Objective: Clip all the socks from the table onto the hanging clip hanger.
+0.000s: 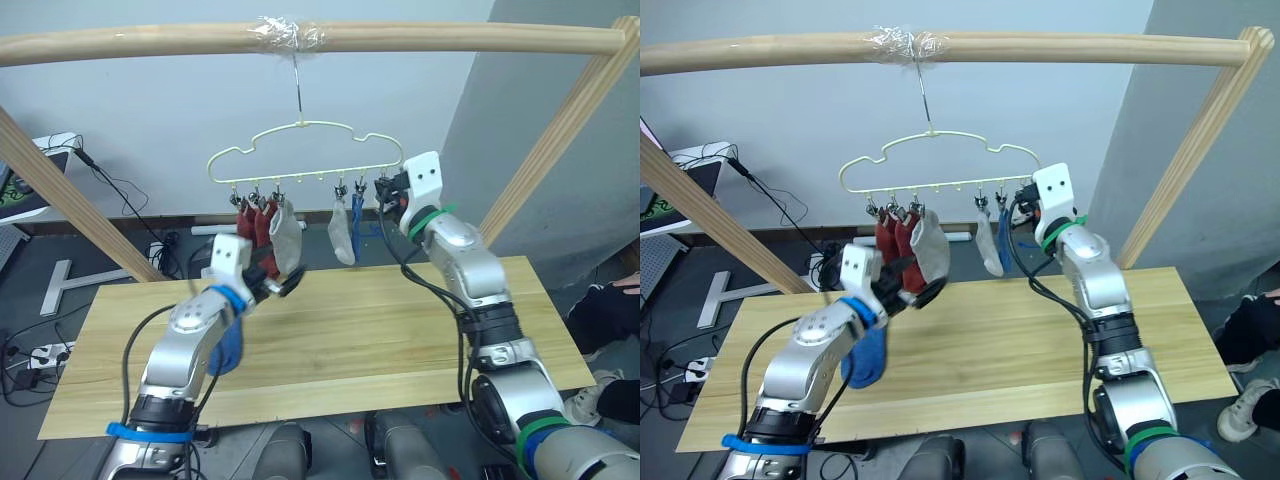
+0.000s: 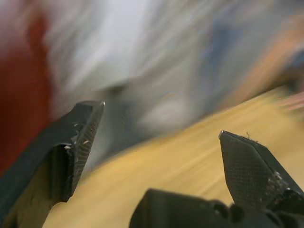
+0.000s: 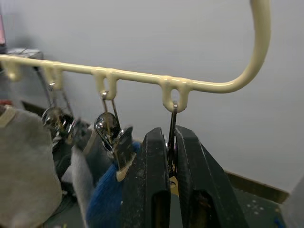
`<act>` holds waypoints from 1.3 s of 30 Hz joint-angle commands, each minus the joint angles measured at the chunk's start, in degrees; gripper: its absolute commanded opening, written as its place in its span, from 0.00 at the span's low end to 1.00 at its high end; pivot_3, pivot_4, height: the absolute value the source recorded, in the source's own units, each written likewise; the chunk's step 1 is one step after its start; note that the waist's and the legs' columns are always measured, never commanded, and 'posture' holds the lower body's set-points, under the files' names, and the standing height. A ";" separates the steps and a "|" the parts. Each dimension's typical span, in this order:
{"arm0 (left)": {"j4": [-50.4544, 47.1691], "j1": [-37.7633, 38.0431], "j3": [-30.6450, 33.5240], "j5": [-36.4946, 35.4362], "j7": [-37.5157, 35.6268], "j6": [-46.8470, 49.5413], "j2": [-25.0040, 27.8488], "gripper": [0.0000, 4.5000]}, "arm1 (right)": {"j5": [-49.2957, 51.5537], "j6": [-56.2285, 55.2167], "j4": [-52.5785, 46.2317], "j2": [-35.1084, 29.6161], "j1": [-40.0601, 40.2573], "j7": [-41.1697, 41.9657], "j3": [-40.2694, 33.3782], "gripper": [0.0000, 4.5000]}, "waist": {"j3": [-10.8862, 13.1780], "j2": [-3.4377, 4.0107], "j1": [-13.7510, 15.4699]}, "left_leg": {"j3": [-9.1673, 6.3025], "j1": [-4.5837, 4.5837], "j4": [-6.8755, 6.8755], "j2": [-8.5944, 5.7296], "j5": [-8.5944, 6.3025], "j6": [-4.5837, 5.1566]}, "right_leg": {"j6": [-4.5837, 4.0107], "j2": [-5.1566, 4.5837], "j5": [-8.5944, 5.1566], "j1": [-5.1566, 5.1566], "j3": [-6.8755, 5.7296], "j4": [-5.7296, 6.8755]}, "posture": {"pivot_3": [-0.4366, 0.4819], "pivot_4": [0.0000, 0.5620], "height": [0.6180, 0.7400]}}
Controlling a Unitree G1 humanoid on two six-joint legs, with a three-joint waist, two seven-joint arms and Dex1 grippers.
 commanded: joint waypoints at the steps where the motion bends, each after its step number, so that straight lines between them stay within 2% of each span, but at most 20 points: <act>1: 5.50 -1.41 2.11 2.89 3.01 -3.92 0.83 1.00 | 2.20 4.72 -5.85 -0.88 -0.25 2.57 0.60 0.01 | 0.00 -0.01 0.07 | -0.01 -0.03 0.01 -0.01 0.00 0.00 | 0.00 -0.01 0.00 0.00 -0.02 -0.01 | 0.51 0.34 1.00; 5: 11.82 -2.09 2.10 5.82 4.32 -7.36 1.57 1.00 | 2.44 6.87 -7.67 -1.52 -0.05 3.22 0.45 0.01 | 0.00 -0.01 0.21 | -0.01 -0.08 0.01 -0.05 0.00 0.00 | 0.00 -0.11 0.00 0.00 -0.11 -0.01 | 0.50 0.34 1.00; 9: 21.02 -3.96 4.65 4.88 6.85 -6.92 -0.03 1.00 | 2.23 8.36 -8.48 -2.06 0.34 2.48 -0.29 0.01 | -0.01 -0.01 0.15 | -0.08 -0.08 0.00 -0.14 0.00 0.00 | 0.00 -0.29 0.01 0.00 -0.11 0.00 | 0.49 0.33 1.00; 13: 27.79 -5.56 3.71 6.24 6.29 -6.41 -0.56 1.00 | 2.37 9.65 -9.57 -1.99 0.69 2.05 -0.64 0.01 | -0.01 -0.03 0.04 | -0.11 -0.08 -0.01 -0.20 -0.01 0.01 | 0.01 -0.38 0.02 -0.01 -0.16 0.00 | 0.48 0.33 1.00; 19: 28.45 -5.35 3.97 5.45 5.21 -0.89 -0.46 1.00 | 2.46 11.07 -10.71 -2.22 0.84 2.21 -1.03 0.01 | -0.04 -0.04 -0.02 | -0.15 -0.02 0.00 -0.20 0.00 0.00 | 0.01 -0.40 0.02 0.02 -0.19 0.08 | 0.47 0.32 1.00; 24: 25.77 -2.93 4.94 3.29 2.93 3.00 -1.22 0.76 | 2.68 11.59 -10.72 -2.40 0.69 2.32 -1.33 0.00 | -0.08 -0.02 -0.12 | -0.10 0.07 0.01 -0.20 0.00 0.00 | 0.01 -0.40 0.02 0.05 -0.16 0.09 | 0.48 0.32 1.00; 36: 15.18 1.11 5.94 -0.37 0.51 5.75 -3.46 0.01 | 4.67 13.66 -10.89 -2.51 -0.10 2.23 -1.81 0.00 | -0.16 0.08 -0.02 | -0.12 0.06 0.02 -0.21 0.00 0.00 | 0.01 -0.42 0.02 0.07 -0.14 0.08 | 0.49 0.31 1.00; 39: 11.90 2.02 5.32 -0.40 -0.37 5.37 -3.85 0.00 | 5.06 14.44 -11.15 -2.53 -0.23 2.15 -2.03 0.00 | -0.16 0.07 0.03 | -0.16 0.03 0.02 -0.22 0.00 0.00 | 0.01 -0.43 0.02 0.07 -0.17 0.08 | 0.49 0.30 1.00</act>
